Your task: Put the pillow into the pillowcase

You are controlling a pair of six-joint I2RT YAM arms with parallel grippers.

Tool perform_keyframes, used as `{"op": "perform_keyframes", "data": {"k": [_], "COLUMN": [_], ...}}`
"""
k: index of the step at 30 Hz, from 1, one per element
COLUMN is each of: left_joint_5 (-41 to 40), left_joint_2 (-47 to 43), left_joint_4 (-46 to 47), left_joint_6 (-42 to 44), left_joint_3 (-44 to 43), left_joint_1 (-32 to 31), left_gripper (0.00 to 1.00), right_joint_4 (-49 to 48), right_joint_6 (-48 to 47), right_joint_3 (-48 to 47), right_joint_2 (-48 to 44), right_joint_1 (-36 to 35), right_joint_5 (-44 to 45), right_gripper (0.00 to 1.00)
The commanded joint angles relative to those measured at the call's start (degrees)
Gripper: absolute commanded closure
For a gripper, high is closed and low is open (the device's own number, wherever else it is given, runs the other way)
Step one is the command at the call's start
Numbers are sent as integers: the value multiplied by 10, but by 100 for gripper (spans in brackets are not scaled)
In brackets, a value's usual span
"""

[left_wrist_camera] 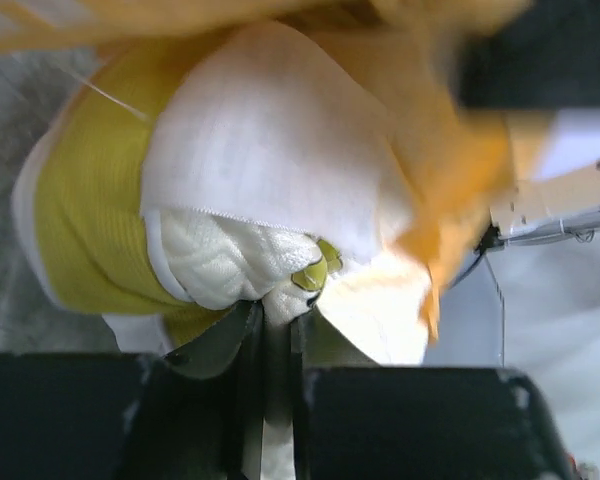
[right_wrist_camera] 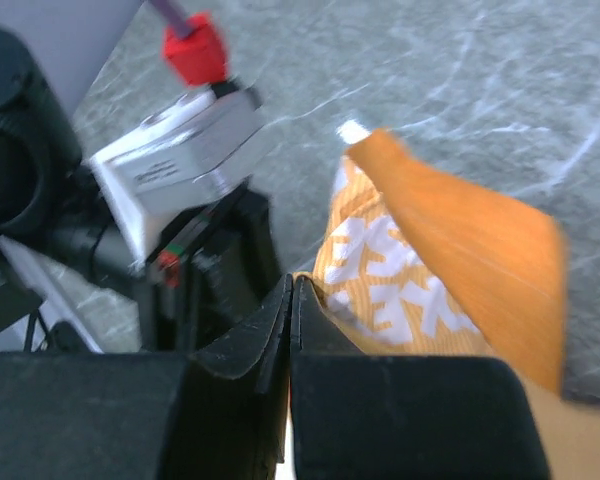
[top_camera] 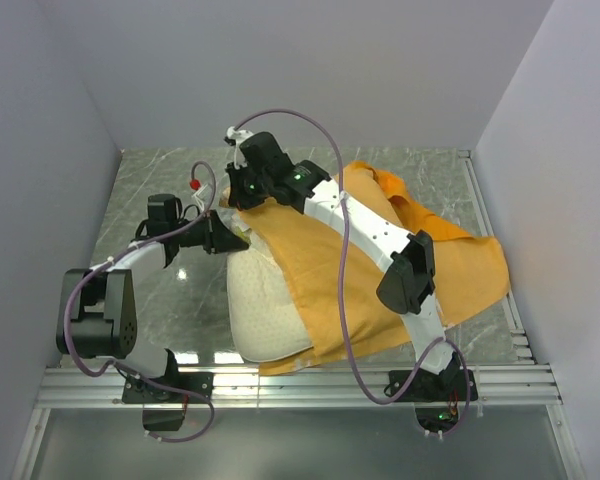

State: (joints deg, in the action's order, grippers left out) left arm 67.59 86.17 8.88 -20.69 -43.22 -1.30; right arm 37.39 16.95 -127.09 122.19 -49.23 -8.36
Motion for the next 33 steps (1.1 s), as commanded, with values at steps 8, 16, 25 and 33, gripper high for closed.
{"op": "perform_keyframes", "data": {"k": [8,16,25,33], "left_joint_5": [-50,-227,-210,-207], "left_joint_2": [134,283,298,225], "left_joint_4": [-496,-556,-554,-530], "left_joint_6": [379,458,464,435], "left_joint_3": [-214,-370,-420,-384], "left_joint_1": [99,136,135,135], "left_gripper": [99,99,76,60], "right_joint_4": [-95,-28,22,62], "right_joint_6": [24,-91,-163,-190], "right_joint_3": [28,159,332,413], "right_joint_2": [49,-89,-81,-57], "right_joint_1": [35,168,230,126], "right_joint_5": [-114,-68,-100,-241], "right_gripper": [38,23,50,58]}}
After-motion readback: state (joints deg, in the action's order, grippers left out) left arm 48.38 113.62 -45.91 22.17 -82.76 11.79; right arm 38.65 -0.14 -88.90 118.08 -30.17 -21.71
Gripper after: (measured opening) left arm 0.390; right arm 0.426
